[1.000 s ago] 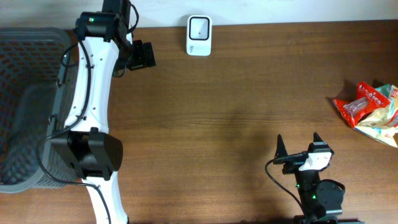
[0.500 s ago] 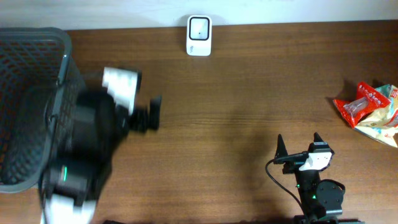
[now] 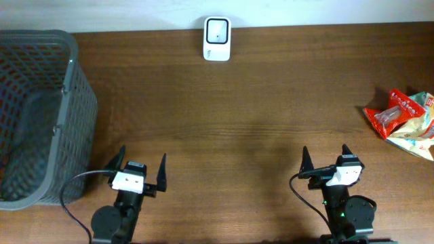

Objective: Scan the item barcode

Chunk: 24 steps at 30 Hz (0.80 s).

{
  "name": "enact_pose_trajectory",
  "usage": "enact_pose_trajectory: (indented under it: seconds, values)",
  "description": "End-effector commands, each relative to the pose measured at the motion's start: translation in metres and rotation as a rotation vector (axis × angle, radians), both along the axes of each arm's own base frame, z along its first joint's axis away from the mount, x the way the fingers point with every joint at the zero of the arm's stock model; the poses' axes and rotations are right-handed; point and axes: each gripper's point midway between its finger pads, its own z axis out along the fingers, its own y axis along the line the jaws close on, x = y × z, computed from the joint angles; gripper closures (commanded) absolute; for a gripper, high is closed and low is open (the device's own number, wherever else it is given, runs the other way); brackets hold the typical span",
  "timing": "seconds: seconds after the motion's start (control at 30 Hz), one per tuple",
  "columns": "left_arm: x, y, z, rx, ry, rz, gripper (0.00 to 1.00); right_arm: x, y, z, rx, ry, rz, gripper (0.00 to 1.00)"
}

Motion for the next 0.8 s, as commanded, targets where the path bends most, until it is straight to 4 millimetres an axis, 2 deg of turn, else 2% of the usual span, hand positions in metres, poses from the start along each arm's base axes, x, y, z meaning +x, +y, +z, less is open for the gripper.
enact_pose_trajectory:
  seconds: [0.0, 0.17, 0.37, 0.77]
  values:
    - [-0.001, 0.008, -0.008, 0.005, -0.028, 0.026, 0.01, 0.0, -0.003, -0.003, 0.007, 0.005, -0.016, 0.02]
    - [0.0, 0.031, -0.026, -0.102, 0.041, 0.153, 0.01, 0.0, -0.003, -0.003, 0.007, 0.005, -0.016, 0.01]
    - [0.0, 0.045, -0.027, -0.223, 0.05, 0.224, 0.01, 0.0, -0.003, -0.003, 0.007, 0.005, -0.016, 0.02]
    - [0.0, 0.044, -0.027, -0.134, 0.043, 0.209, 0.01, 0.0, -0.003, -0.003, 0.007, 0.005, -0.016, 0.02]
